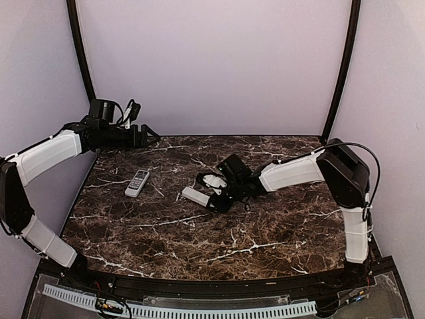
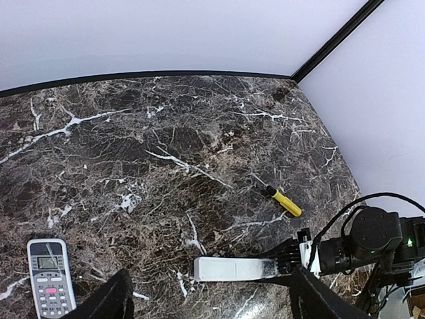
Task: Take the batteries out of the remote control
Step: Pick up the remote control from the center of the board, then remove the battery cover from the remote control.
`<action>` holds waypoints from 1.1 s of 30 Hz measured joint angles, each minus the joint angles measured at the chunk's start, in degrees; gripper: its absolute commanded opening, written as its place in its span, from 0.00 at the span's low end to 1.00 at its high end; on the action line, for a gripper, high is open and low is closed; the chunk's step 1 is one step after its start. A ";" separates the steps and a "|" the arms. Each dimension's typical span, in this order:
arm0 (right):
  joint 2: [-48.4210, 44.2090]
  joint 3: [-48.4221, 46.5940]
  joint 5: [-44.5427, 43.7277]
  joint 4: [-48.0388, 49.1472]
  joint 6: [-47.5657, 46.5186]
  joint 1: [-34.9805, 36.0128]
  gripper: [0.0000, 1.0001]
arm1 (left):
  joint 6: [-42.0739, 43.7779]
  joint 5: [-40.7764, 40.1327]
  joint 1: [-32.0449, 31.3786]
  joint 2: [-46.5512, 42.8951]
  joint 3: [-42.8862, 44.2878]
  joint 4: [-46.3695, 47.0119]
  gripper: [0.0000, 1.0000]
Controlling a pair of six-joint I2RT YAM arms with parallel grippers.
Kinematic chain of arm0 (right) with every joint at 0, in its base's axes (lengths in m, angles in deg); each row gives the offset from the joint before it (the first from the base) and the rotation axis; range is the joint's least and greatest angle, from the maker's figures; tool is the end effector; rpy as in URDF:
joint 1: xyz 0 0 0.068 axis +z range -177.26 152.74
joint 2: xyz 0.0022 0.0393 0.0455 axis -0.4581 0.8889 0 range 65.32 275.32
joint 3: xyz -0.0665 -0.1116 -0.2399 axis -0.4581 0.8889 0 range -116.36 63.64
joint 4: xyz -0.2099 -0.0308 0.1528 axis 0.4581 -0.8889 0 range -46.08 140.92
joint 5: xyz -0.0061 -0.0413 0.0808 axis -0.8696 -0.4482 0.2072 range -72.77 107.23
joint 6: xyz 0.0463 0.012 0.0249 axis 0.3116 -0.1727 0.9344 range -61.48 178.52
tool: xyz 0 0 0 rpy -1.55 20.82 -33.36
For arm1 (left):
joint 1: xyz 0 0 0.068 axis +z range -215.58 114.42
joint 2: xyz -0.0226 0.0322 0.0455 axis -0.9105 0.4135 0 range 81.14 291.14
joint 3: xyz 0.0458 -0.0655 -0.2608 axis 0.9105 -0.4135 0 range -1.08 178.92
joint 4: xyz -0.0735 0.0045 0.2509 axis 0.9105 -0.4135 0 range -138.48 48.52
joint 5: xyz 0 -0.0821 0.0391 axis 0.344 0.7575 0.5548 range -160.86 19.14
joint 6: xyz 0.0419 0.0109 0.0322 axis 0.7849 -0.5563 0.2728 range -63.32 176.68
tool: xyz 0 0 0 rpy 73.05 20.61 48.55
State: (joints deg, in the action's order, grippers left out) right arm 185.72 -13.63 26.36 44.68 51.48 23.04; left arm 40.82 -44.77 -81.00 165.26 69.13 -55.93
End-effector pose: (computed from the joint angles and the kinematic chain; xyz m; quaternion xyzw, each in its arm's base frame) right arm 0.2795 0.3457 0.1347 -0.4728 0.8069 0.1969 0.2942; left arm 0.3221 -0.1052 0.3250 0.1124 0.8371 -0.3212 0.4284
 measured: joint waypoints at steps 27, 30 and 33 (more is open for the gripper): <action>-17.92 -5.51 -3.65 -7.72 4.98 5.31 0.00 | -6.03 18.18 -4.83 0.42 -3.26 4.09 0.88; -17.90 -6.36 -4.79 -7.98 4.39 6.03 0.00 | -5.84 17.70 -5.16 1.66 -3.23 3.74 0.88; -17.86 -6.95 -5.46 -8.09 3.98 6.29 0.00 | -5.35 16.39 -5.62 2.51 -3.19 2.16 0.88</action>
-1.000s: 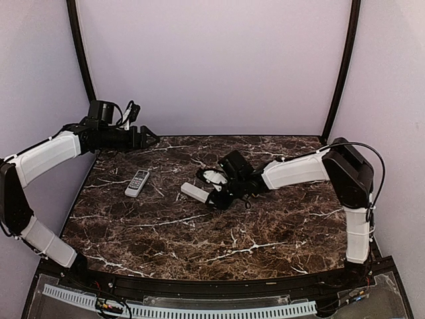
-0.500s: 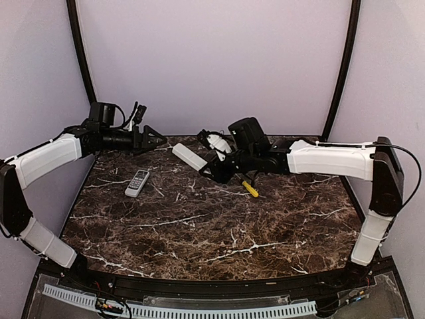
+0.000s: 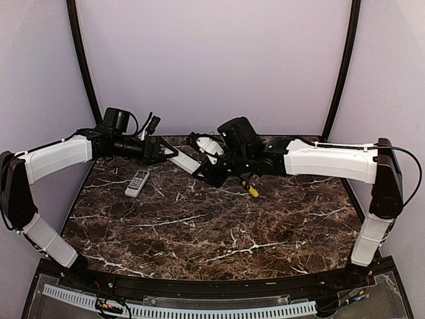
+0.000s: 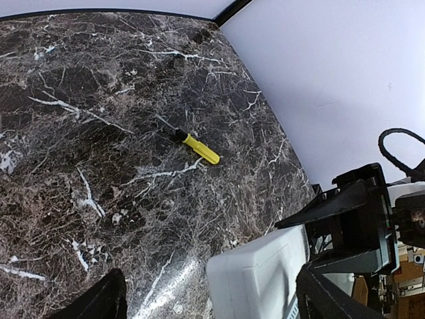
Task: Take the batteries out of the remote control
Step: Remove the battery cover from the remote control.
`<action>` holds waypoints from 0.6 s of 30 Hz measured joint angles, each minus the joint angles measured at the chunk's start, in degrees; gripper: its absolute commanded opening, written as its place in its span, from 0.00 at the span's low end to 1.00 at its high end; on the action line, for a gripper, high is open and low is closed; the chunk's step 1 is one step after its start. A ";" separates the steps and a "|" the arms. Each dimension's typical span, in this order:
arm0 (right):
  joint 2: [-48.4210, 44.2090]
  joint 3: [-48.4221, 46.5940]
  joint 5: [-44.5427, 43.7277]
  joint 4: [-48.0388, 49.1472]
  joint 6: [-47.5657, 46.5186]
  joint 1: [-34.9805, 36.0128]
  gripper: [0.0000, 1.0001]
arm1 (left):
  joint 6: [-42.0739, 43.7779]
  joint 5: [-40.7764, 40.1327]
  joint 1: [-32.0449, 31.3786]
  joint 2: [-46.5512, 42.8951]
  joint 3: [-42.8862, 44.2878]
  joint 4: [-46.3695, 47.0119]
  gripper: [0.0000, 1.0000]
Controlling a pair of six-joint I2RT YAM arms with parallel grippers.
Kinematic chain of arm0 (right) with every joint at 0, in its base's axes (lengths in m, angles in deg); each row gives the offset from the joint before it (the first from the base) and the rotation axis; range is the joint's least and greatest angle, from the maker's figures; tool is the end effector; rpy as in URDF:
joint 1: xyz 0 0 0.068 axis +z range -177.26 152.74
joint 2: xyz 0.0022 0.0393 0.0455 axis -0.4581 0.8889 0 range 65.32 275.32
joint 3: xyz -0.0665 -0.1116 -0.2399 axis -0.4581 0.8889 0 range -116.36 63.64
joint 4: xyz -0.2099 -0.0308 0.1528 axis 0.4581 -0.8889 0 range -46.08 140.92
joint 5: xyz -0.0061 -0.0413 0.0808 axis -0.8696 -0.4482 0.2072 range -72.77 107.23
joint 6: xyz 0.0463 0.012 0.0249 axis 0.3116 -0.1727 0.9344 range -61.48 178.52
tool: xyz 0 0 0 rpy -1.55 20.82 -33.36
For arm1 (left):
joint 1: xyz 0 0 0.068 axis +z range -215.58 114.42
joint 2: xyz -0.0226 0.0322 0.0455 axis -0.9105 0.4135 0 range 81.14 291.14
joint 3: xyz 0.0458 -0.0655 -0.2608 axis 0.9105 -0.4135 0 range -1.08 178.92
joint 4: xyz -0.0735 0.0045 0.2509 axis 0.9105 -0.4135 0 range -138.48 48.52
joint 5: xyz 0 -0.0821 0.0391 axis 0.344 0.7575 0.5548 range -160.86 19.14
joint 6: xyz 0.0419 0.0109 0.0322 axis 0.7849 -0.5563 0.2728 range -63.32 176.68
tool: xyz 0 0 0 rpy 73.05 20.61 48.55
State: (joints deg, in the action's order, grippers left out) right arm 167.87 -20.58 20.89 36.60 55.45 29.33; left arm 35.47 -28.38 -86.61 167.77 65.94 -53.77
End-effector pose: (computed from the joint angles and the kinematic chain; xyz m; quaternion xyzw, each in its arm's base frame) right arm 0.2299 0.3528 0.2921 -0.4495 0.7531 0.2409 0.4156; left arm 0.3092 -0.1447 0.2983 0.1746 0.8151 -0.4585 0.3081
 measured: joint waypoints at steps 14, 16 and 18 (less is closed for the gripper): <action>1.84 -0.61 -2.21 -0.92 -1.42 0.72 0.00 | 1.07 -1.01 -1.31 0.39 0.11 -1.27 0.84; 1.97 -0.61 -2.25 -1.11 -1.40 0.96 0.00 | 1.09 -0.98 -1.62 0.70 0.11 -1.27 0.83; 1.99 -0.61 -2.27 -1.20 -1.40 1.11 0.00 | 1.09 -0.98 -1.75 0.98 0.11 -1.27 0.80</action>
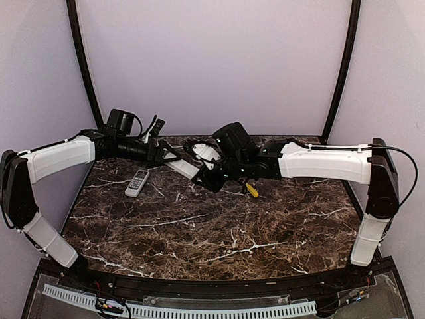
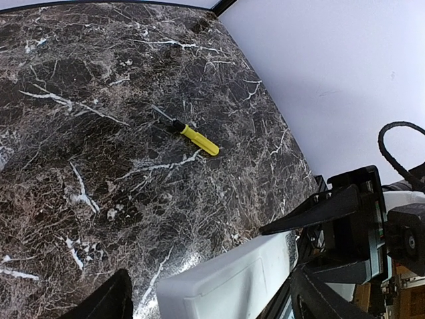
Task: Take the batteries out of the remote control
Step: Remove the battery cover from the remote control.
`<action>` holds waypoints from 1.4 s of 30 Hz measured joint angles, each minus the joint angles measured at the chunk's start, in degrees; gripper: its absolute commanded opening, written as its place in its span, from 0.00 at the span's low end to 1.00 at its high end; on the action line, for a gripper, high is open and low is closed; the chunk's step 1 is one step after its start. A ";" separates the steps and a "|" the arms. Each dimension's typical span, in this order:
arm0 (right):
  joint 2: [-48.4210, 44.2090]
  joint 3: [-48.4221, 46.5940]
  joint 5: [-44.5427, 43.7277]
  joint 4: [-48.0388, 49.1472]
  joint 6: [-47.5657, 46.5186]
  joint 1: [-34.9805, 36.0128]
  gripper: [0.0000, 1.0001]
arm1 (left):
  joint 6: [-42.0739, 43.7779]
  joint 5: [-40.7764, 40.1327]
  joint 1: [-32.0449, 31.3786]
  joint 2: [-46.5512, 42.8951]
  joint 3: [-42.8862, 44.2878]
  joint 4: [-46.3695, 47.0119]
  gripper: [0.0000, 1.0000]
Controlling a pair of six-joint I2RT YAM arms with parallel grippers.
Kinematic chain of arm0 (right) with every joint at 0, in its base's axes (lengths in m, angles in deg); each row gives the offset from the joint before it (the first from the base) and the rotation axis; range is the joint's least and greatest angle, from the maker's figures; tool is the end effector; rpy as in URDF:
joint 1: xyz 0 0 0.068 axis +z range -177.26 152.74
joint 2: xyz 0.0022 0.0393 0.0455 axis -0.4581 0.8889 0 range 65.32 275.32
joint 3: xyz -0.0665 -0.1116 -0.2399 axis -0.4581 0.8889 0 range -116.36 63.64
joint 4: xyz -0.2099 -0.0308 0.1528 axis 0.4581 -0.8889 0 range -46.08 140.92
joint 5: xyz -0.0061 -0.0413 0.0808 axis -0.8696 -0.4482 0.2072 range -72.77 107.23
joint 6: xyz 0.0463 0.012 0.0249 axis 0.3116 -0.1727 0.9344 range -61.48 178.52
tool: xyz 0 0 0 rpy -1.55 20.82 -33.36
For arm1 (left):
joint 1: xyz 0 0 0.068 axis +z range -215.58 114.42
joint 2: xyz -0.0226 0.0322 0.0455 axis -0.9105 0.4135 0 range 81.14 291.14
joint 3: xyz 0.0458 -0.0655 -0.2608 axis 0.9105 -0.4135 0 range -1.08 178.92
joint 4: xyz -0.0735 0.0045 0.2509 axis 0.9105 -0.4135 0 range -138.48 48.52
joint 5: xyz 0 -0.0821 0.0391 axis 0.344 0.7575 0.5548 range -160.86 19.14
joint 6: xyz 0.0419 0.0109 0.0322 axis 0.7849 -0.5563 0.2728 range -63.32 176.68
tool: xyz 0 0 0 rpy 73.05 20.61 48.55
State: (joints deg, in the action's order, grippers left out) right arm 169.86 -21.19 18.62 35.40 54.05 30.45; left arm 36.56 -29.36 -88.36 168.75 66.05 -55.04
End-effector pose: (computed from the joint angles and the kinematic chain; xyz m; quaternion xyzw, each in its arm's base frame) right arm 0.2271 0.3612 0.2797 -0.4633 0.7574 0.2157 0.4064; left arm 0.3070 -0.1546 0.2913 0.1853 0.8218 -0.4516 0.2939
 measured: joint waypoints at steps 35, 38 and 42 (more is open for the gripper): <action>0.02 -0.59 -1.05 -1.42 -1.01 0.33 0.00 | -1.25 1.62 -0.09 0.17 0.15 0.20 0.31; 0.02 -0.59 -1.16 -1.40 -1.01 0.33 0.00 | -1.31 1.86 -0.09 0.17 0.24 0.17 0.28; 0.02 -0.59 -1.16 -1.42 -1.01 0.35 0.00 | -1.40 2.23 0.02 0.17 0.24 0.17 0.24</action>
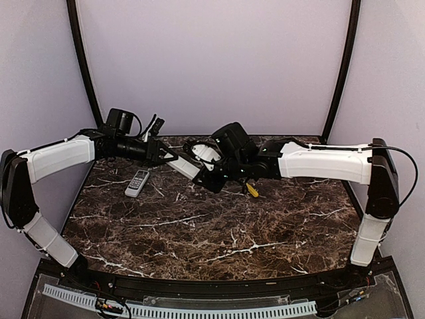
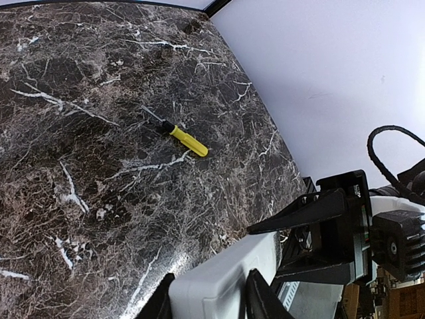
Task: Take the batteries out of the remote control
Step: Remove the battery cover from the remote control.
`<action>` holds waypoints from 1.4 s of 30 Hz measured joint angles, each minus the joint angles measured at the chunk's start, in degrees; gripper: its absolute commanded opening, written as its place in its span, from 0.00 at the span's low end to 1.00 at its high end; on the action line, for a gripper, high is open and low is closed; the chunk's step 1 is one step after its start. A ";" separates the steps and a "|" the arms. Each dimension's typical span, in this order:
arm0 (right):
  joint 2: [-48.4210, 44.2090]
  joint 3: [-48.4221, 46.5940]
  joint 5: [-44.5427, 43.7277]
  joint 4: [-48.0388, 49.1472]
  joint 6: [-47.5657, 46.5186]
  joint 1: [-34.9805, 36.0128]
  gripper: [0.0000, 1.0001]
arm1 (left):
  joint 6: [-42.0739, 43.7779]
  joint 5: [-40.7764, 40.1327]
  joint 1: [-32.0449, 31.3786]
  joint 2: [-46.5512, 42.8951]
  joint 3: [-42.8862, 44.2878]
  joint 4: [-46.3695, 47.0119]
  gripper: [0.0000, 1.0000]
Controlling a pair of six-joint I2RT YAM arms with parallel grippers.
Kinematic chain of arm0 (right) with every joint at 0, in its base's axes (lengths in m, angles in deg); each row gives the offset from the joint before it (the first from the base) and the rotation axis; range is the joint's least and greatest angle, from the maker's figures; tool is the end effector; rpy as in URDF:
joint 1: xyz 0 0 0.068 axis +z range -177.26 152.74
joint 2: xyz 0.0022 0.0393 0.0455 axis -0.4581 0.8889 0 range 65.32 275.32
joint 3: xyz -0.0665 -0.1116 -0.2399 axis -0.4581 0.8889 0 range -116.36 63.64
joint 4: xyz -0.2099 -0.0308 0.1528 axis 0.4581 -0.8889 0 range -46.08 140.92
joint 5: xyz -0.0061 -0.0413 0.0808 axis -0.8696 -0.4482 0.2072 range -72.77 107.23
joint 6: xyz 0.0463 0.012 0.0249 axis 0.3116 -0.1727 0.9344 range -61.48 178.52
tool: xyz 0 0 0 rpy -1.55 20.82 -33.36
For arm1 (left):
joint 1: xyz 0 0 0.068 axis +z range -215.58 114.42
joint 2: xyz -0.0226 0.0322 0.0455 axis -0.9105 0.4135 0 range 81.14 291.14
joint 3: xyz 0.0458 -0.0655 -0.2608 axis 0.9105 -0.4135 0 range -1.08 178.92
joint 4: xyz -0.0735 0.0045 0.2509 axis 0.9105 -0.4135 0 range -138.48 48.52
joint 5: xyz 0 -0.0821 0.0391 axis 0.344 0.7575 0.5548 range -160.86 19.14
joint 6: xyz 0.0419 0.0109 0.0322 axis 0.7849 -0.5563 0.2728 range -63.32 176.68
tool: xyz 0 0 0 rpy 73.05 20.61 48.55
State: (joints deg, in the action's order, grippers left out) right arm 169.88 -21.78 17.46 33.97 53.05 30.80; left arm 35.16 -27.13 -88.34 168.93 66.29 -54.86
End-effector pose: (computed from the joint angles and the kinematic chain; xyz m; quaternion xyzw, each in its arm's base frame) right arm 0.2252 0.3617 0.2809 -0.4700 0.7574 0.2024 0.4056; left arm 0.3070 -0.1556 0.2925 0.1843 0.8167 -0.4690 0.2811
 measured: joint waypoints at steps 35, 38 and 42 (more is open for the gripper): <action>-3.28 3.63 -1.40 1.62 -1.60 0.94 0.00 | -0.44 10.32 2.05 0.26 0.63 0.04 0.13; -3.45 3.76 -1.64 1.62 -1.73 1.09 0.00 | -0.74 10.84 2.16 0.31 0.63 0.00 0.13; -3.58 3.80 -1.86 1.62 -1.97 1.22 0.00 | -1.14 11.50 2.29 0.33 0.63 0.00 0.14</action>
State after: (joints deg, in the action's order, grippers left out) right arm 166.29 -17.98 15.60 35.59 51.08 32.02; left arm 34.02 -15.64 -86.05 169.26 66.92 -54.86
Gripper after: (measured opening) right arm 0.343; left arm 0.257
